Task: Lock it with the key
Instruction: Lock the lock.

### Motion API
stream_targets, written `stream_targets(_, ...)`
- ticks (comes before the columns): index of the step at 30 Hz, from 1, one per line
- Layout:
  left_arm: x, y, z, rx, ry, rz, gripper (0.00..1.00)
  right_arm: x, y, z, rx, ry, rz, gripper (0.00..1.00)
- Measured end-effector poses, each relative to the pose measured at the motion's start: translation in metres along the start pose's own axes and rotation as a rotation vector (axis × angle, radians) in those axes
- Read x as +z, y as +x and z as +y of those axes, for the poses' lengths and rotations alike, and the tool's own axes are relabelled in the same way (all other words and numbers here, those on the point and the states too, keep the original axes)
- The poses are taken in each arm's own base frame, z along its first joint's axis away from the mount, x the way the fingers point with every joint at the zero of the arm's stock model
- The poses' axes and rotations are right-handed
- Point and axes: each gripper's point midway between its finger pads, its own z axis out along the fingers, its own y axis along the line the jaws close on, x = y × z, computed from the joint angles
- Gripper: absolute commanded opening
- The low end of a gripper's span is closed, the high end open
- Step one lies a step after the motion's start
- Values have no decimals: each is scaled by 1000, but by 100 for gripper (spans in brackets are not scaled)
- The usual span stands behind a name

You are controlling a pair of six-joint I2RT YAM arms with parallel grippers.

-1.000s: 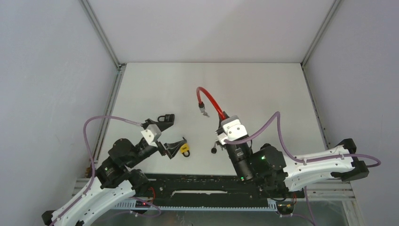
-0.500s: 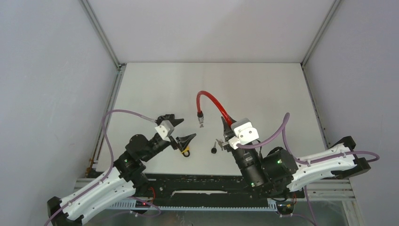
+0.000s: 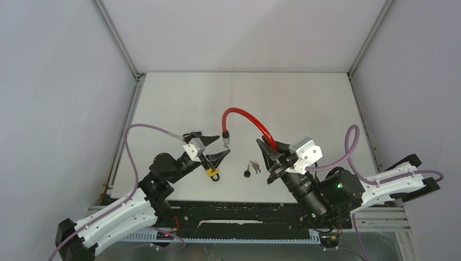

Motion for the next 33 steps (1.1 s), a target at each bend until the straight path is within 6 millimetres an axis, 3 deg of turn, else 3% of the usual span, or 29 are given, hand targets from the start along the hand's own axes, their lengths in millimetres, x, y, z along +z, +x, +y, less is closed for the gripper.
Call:
stream_targets(11,0,2,0,1,-1,-4,60,-5,2,20,3,-101,-8,0)
stream_targets(16,1,5,-1,3,4,4,6,-8,0,21,31,-139,-13,0)
stream_targets(17,2,6,-2,5,12,8,1,-8,0,21,35,-144,-12,0)
stream_targets(26,-1,29,-37,12,227,84,0,-11,3,19,4,-161,-3,0)
stream_targets(33,-24,20,-77,83,479,42,0,-23,-8,-4,21,-281,-34,0)
